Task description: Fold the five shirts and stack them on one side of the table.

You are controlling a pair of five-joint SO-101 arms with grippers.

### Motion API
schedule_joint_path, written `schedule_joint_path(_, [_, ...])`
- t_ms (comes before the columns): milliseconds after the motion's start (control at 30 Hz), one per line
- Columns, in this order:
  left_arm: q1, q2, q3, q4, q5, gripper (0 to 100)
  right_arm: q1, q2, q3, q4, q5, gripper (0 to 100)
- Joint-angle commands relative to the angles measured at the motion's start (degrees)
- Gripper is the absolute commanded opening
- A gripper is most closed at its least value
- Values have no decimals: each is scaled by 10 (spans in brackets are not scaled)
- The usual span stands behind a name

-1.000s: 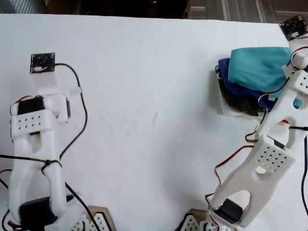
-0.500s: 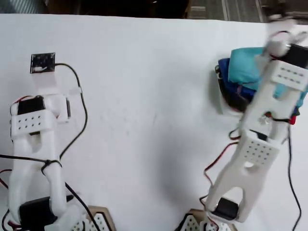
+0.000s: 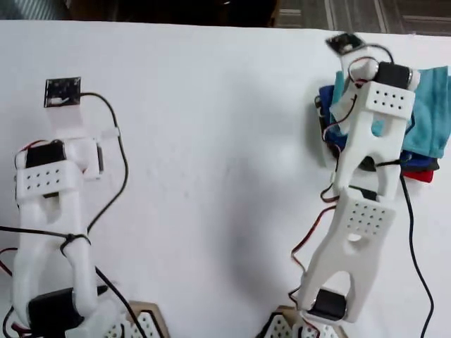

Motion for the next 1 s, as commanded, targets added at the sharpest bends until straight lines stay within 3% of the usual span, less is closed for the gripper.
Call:
schedule_joint_path(0, [-2, -23, -7, -9, 3, 26, 35, -4, 20, 10, 64, 20])
schedule_joint_path(233, [-1, -23, -4, -23, 3, 26, 71, -4, 28, 12, 135, 20])
schedule_joint_path(433, [-1, -22, -6, -30, 3, 26, 51, -50, 28, 12, 130, 20])
schedule_joint_path(767, [-1, -22, -4, -30, 3, 26, 32, -277, 28, 10, 82, 20])
schedule_joint_path(967, [-1, -22, -7, -30, 3, 26, 33, -198, 28, 9, 81, 20])
